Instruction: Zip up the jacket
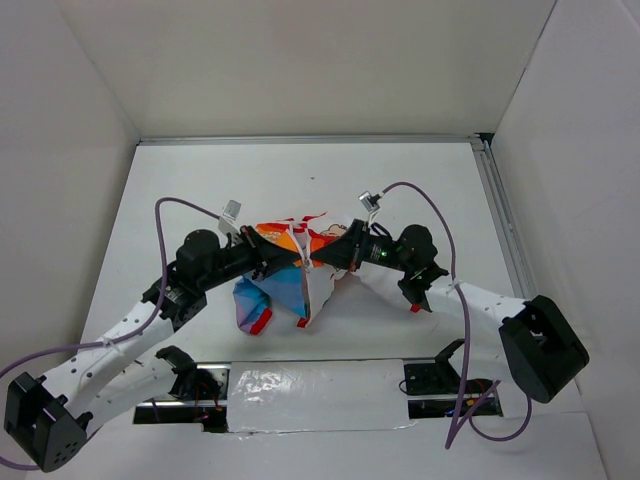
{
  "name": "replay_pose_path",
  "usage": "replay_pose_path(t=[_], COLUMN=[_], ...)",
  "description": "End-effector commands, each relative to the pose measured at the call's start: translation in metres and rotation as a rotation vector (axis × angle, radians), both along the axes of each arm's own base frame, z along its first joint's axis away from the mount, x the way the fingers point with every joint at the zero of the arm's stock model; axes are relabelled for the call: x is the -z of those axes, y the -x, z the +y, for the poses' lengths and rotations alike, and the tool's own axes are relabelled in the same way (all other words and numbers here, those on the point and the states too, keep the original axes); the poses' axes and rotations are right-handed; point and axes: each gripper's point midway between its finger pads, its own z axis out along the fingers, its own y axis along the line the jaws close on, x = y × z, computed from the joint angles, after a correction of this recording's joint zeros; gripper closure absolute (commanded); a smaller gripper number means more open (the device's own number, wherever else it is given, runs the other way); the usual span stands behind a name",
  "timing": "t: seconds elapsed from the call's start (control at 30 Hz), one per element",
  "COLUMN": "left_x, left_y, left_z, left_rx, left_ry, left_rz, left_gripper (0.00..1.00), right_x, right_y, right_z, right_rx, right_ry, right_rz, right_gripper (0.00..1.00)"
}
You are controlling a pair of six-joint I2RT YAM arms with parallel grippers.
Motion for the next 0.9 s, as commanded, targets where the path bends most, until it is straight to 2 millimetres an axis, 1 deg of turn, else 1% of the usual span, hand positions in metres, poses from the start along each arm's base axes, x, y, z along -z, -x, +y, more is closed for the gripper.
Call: replay_pose_path(t=[0.0, 0.17, 0.3, 0.33, 0.57, 0.67, 0.87], left_x=[-0.02, -0.023, -0.025, -0.022, -0.022, -0.02, -0.024], left_y=[0.001, 0.001, 0.001, 0.001, 0.001, 0.0, 0.004], left_z=[0.001, 0.003, 0.005, 0.005, 0.005, 0.005, 0.003], left_rx=[0.001, -0.013, -0.022, -0.024, -0.024, -0.024, 0.001], left_ry=[0.053, 0.057, 0.059, 0.053, 0.048, 0.047, 0.062], left_rz=[-0.06, -0.065, -0.073, -0.062, -0.064, -0.061, -0.084], left_gripper=[1.0, 1.0, 1.0, 1.0, 1.0, 1.0, 1.0], right_x=[-0.03, -0.022, -0.021, -0.021, -0.028, -0.03, -0.034], right_y=[0.007, 0.009, 0.014, 0.014, 0.017, 0.016, 0.012], right_z=[0.001, -0.002, 0.0, 0.0, 0.002, 0.002, 0.004], right_rx=[-0.023, -0.013, -0.028, -0.031, -0.039, -0.034, -0.023], right_ry=[-0.066, -0.046, -0.046, -0.045, -0.067, -0.073, -0.087], right_rz=[-0.104, -0.091, -0.085, -0.084, -0.1, -0.1, -0.104], right_gripper=[1.0, 1.0, 1.0, 1.0, 1.0, 1.0, 1.0])
